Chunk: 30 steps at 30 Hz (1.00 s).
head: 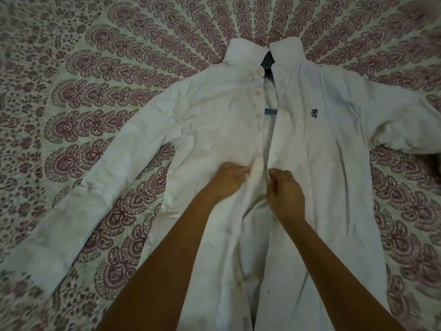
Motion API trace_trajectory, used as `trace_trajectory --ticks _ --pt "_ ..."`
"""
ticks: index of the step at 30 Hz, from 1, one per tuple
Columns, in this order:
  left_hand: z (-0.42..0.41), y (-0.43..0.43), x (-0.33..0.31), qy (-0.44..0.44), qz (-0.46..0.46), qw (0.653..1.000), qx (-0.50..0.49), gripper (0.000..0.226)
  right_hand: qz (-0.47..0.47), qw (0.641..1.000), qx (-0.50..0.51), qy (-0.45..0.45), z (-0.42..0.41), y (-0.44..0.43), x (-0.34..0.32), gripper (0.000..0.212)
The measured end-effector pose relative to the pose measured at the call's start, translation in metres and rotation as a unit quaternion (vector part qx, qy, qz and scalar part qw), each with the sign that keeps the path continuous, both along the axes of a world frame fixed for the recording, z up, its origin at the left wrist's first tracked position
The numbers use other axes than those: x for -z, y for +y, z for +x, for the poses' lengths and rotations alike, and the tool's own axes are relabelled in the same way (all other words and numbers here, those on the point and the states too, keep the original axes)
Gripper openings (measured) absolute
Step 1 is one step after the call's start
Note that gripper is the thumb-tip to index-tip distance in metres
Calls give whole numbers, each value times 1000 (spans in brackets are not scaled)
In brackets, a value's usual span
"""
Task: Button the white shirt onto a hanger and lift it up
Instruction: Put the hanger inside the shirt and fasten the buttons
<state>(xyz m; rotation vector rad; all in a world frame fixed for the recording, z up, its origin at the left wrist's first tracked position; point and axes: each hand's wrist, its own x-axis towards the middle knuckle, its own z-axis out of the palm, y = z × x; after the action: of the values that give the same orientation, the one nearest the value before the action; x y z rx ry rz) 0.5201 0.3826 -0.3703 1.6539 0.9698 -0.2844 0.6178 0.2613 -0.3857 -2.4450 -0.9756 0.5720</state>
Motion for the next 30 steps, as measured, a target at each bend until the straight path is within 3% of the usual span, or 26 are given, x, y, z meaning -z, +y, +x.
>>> trace_trajectory --ticks 3,6,11,15,18,22,24,28,30 --pt "-14 -9 5 66 172 976 113 37 -53 997 -52 -24 -26 -15 12 38" --pt "-46 -22 8 91 231 955 164 41 -68 996 -45 -31 -55 -33 13 49" --pt "-103 -65 3 95 259 942 189 42 -138 989 -45 -14 -106 -87 2 67" --pt "-127 -105 -3 91 287 948 100 23 -162 985 -49 -11 -134 -129 -4 63" --pt "-140 -131 -11 33 282 959 3 12 -170 984 -59 -1 -141 -144 -8 58" --pt "-143 -172 -16 -23 232 972 39 10 -172 983 -61 15 -149 -165 -13 57" --pt "-139 -185 -7 16 221 974 37 13 -172 983 -62 10 -153 -174 -15 55" --pt "-128 -206 7 129 230 965 1 43 -190 976 -104 -36 -163 -197 -12 67" --pt "-123 -209 9 173 253 952 16 41 -201 971 -125 -38 -169 -206 -13 70"
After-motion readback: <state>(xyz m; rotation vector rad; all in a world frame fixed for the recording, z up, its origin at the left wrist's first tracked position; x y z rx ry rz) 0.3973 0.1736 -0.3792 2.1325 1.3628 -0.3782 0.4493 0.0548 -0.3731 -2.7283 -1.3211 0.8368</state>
